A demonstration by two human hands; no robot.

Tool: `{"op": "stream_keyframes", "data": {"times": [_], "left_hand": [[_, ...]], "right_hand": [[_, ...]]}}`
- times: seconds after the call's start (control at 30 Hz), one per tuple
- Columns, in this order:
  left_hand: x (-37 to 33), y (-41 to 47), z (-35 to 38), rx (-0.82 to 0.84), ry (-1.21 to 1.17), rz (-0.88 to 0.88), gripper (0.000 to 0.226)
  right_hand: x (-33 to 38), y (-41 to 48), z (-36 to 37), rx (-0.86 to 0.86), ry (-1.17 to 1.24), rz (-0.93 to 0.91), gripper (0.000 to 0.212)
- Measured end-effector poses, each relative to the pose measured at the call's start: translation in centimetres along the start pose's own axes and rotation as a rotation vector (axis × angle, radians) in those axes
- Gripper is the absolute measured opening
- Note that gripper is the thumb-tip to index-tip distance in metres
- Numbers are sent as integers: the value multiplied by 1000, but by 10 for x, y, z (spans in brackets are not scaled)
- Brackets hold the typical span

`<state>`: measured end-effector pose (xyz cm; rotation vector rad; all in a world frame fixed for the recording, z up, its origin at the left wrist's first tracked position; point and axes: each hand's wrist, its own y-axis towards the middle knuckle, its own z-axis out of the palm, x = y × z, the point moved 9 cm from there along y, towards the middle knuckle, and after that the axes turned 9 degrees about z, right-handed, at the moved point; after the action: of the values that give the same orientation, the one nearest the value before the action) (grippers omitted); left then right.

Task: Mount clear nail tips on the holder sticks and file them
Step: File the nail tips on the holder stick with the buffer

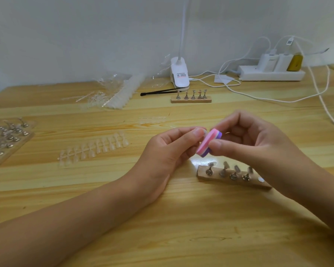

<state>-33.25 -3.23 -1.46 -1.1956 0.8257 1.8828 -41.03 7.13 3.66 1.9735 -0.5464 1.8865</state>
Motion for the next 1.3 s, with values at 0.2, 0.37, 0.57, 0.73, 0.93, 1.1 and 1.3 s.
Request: {"op": "stream_keyframes", "data": {"times": [0.2,0.37,0.57,0.73,0.93,1.1,1.3], "left_hand": [[1,0,-3,-17,-33,-9,37],[3,2,-4,-32,-24,-19,38],[2,1,-2,-7,-1,-7,40],[3,1,-3,-2,4,-4,38],[4,2,-5,-17,6,0,33],[1,1,-3,20,61,22,34],[-1,0,-3,63,183,79,28]], "right_hand": [[-1,1,-5,-55,64,-22,35],[4,1,-14,-130,69,-70,35],[4,-1,-8,-100,26,-74,34],[5,0,-8,-90,-9,-87,33],[8,0,-15,-126,7,-112,34],[2,1,-7,-57,-42,-62,33],[-2,3,-2,55,-79,-23,27]]}}
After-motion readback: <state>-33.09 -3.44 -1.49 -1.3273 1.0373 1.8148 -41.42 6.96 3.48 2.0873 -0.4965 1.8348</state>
